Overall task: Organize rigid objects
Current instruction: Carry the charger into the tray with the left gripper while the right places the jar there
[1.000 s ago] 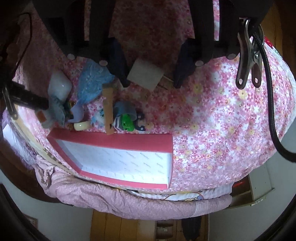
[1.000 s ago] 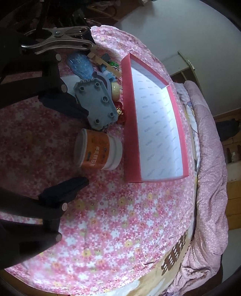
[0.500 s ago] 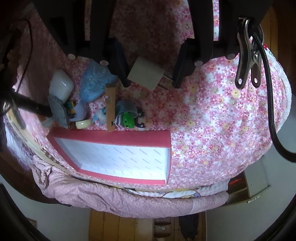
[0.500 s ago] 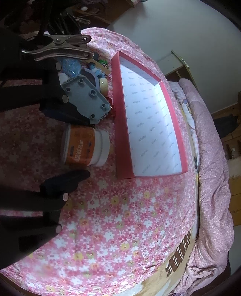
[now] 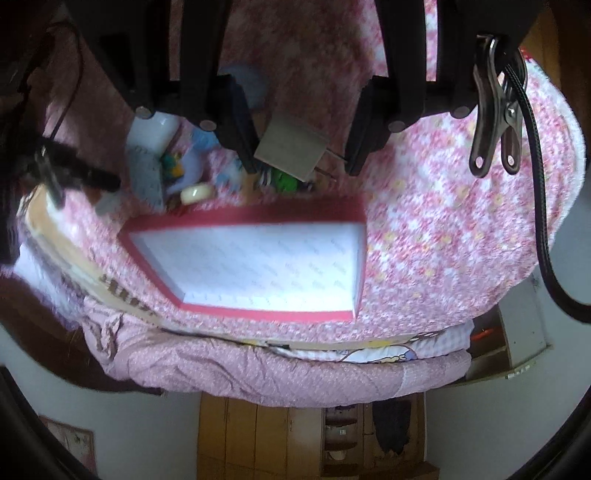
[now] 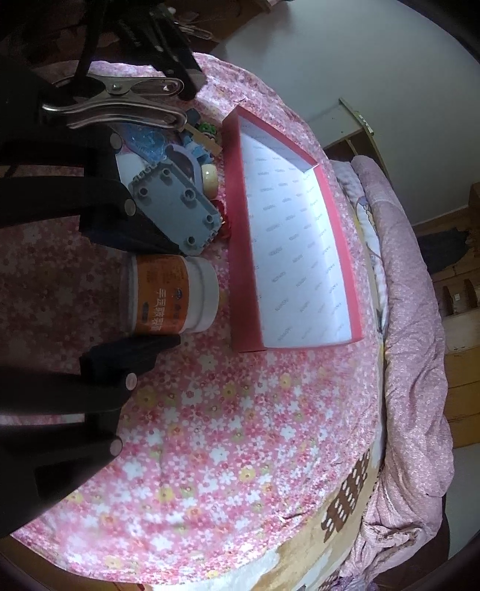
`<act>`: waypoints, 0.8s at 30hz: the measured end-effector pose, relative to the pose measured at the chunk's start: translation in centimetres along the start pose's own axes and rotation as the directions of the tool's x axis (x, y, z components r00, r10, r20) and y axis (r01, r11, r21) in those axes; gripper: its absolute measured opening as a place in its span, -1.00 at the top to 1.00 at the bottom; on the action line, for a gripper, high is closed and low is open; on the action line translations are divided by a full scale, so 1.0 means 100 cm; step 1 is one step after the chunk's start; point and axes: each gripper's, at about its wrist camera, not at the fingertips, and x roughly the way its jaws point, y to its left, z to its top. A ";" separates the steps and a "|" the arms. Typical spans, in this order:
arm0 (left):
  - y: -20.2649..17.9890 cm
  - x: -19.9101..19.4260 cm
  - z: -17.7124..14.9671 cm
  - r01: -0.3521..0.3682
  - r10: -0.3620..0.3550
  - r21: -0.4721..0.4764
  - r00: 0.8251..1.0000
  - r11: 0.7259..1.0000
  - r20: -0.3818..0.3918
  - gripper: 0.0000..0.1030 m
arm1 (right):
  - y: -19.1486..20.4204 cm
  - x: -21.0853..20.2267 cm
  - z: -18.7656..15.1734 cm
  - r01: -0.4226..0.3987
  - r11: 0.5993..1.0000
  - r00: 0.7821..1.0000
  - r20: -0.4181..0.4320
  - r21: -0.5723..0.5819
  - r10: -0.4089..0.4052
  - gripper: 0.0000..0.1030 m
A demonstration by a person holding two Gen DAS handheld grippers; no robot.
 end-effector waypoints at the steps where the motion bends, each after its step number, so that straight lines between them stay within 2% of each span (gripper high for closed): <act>1: 0.001 0.002 0.005 0.021 -0.020 -0.014 1.000 1.000 0.005 0.04 | 0.001 -0.001 0.002 0.000 1.000 1.000 0.004 -0.002 0.000 0.19; 5: 0.001 0.012 0.025 0.030 -0.029 -0.024 0.999 0.999 0.028 0.03 | 0.004 -0.004 0.014 0.012 1.000 1.000 0.021 -0.009 -0.012 0.19; 13: -0.001 0.049 0.056 0.043 -0.044 -0.016 0.999 0.999 -0.018 0.03 | 0.008 0.000 0.046 0.024 1.000 0.997 0.070 -0.008 -0.023 0.19; 18: -0.004 0.062 0.061 0.034 -0.034 -0.017 0.999 0.999 -0.017 0.03 | 0.011 0.013 0.063 0.036 0.999 0.996 0.079 -0.019 -0.034 0.19; 24: -0.007 0.071 0.061 0.009 -0.009 0.005 1.000 1.000 -0.020 0.03 | 0.008 0.025 0.068 0.046 0.999 0.997 0.066 -0.023 -0.044 0.19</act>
